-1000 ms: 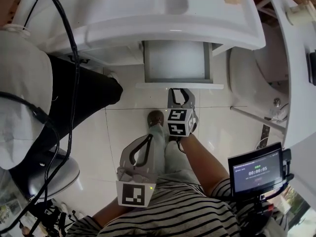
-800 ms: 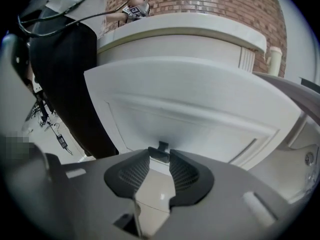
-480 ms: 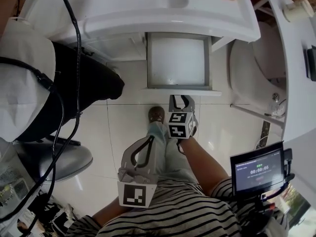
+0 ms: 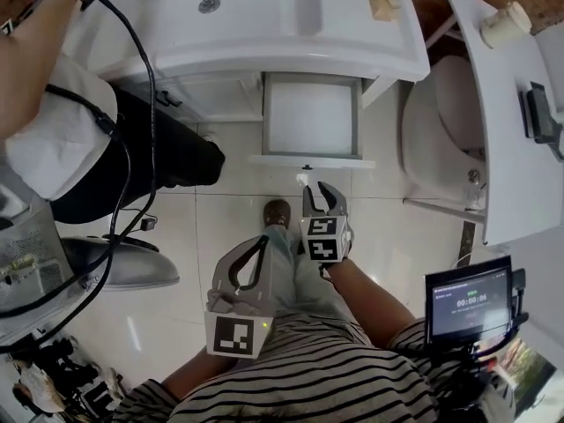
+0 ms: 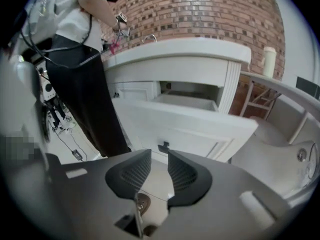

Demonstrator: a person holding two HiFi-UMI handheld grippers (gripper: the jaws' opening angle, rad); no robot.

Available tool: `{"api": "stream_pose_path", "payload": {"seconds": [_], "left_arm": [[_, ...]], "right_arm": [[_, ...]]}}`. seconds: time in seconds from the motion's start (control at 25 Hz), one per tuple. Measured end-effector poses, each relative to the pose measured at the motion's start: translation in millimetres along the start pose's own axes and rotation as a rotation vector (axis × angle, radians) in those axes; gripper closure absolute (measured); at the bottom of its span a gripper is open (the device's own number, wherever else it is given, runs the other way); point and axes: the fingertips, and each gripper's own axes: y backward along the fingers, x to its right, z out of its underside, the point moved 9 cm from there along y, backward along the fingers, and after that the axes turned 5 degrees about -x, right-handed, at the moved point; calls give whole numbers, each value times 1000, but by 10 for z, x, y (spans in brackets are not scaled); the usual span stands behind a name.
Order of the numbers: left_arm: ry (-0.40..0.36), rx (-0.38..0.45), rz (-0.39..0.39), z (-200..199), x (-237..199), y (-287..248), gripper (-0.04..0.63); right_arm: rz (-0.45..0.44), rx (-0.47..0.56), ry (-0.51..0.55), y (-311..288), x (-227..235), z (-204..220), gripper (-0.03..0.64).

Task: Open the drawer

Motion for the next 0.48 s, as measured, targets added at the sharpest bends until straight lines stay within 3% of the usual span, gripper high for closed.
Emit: {"api": "stream_pose_path", "payload": {"seconds": [0.28,0.48], "left_arm": [[-58,89,-85,-561,427,810,580],[-77,133,-110,-748,626,1333,580]], "right_arm": [[-156,193,68,2134,155,-200,611],[-186,323,71,3286,93,-207,615]]}}
